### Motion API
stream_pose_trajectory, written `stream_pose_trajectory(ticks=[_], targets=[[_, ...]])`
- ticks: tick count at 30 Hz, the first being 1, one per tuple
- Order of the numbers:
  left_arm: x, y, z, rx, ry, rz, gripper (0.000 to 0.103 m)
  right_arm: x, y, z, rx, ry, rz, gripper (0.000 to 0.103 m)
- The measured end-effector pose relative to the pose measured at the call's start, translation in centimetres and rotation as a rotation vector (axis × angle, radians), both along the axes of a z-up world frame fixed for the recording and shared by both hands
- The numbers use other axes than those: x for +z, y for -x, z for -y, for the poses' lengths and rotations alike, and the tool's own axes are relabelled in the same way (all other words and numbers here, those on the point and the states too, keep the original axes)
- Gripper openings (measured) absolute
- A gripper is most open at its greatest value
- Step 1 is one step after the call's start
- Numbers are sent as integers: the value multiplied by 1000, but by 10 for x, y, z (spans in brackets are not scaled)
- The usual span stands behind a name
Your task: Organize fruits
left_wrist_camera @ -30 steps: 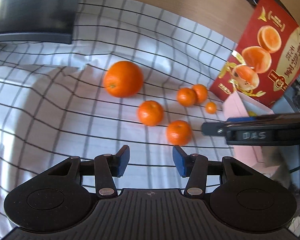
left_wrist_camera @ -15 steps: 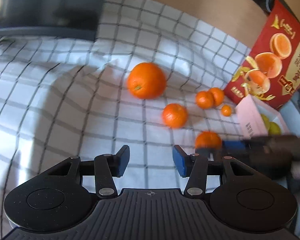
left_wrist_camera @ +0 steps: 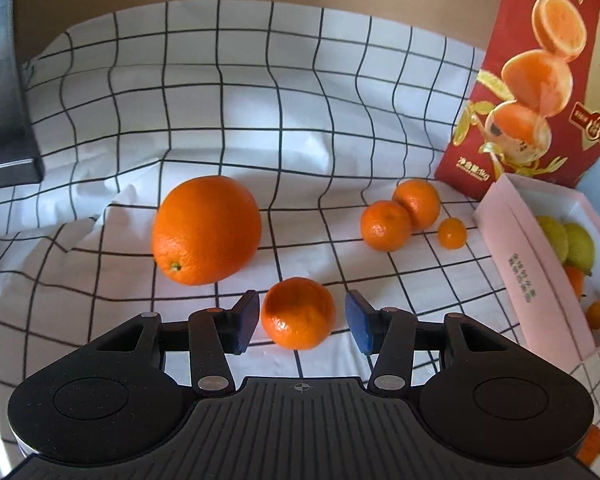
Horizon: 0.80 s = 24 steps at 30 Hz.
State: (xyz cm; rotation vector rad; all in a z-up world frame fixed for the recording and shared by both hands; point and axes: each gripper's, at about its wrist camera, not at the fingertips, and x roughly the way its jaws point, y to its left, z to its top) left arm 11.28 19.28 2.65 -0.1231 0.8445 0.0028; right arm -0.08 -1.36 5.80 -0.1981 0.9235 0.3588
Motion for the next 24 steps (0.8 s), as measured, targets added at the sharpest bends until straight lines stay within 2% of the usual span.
stream_pose_trajectory(ticks=[6, 11, 17, 21, 23, 24], targets=[[-6, -5, 7, 9, -57, -3, 48, -9, 16, 42, -134, -41, -12, 41], [-5, -3, 12, 7, -75, -7, 47, -14, 21, 58, -170, -50, -17, 41], [-3, 26, 15, -12, -47, -14, 45, -17, 22, 55, -144, -42, -16, 42], [1, 55, 19, -36, 11, -26, 44, -21, 18, 48, -117, -42, -20, 42], [4, 72, 27, -48, 14, -21, 37, -23, 16, 42, -101, -43, -23, 42], [8, 80, 31, -53, 2, -8, 25, -24, 16, 40, -93, -44, -21, 42]])
